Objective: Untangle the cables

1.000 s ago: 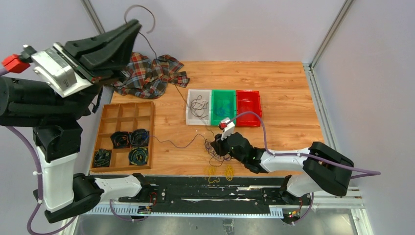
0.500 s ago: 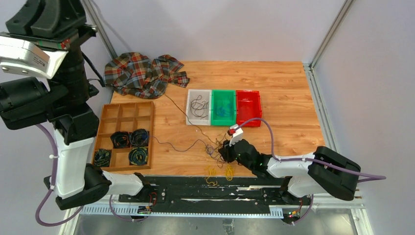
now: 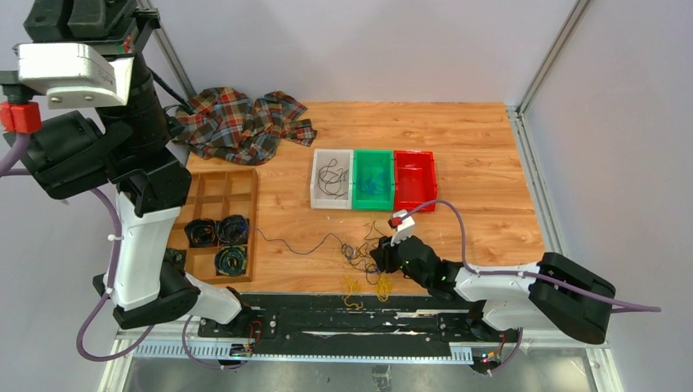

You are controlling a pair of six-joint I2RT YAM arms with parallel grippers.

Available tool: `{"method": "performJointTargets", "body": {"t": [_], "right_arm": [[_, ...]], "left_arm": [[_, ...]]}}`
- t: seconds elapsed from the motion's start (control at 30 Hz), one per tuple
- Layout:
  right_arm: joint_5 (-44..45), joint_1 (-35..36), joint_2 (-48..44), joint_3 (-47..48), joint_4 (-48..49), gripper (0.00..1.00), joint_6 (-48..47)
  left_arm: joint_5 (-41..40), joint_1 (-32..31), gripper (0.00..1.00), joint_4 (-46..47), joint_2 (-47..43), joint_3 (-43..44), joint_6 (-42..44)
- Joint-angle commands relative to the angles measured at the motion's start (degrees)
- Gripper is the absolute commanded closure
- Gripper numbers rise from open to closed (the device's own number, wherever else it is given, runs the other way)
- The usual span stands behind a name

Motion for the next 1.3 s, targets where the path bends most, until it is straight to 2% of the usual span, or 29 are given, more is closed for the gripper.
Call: {"method": "performJointTargets", "body": {"t": [0.0, 0.2, 0.3, 0.5, 0.73, 0.87, 1.13, 1.27], "right_arm": [[2.5, 0.5, -2.9, -0.7, -2.0, 0.66, 0.7], [3.7, 0.6, -6.9, 0.7, -5.5, 0.65, 0.1], [5.1, 0.5, -9.6, 1.9, -8.3, 0.62, -0.6], [7.4, 0.6, -16.5, 5.2, -12.4, 0.5, -2.4], [10.7, 0.6, -21.1, 7.3, -14.9, 0.49, -3.3], [14.5, 0.5, -21.6, 6.7, -11.8, 0.47, -3.8], [14.2, 0.5, -19.7, 8.1, -11.9, 0.47, -3.9], [14.5, 0.5, -20.6, 7.7, -12.6, 0.47, -3.8]], "left_arm": [[1.3, -0.2, 0.99, -0.1, -0.8, -2.1, -0.1], [3.4, -0.3, 0.99, -3.3, -3.9, -9.5, -0.9], [2.5, -0.2, 0.99, -5.9, -3.7, -10.0, -0.8], [3.3, -0.2, 0.99, -8.8, -3.8, -12.0, -1.2], [4.7, -0.2, 0.99, -12.3, -2.8, -12.5, -2.9], [5.8, -0.2, 0.99, -13.3, -2.4, -13.9, -4.3], [2.5, -0.1, 0.99, -17.3, -0.2, -16.3, -3.2], [2.6, 2.6, 0.99, -12.2, -1.2, -21.9, -3.8]]}}
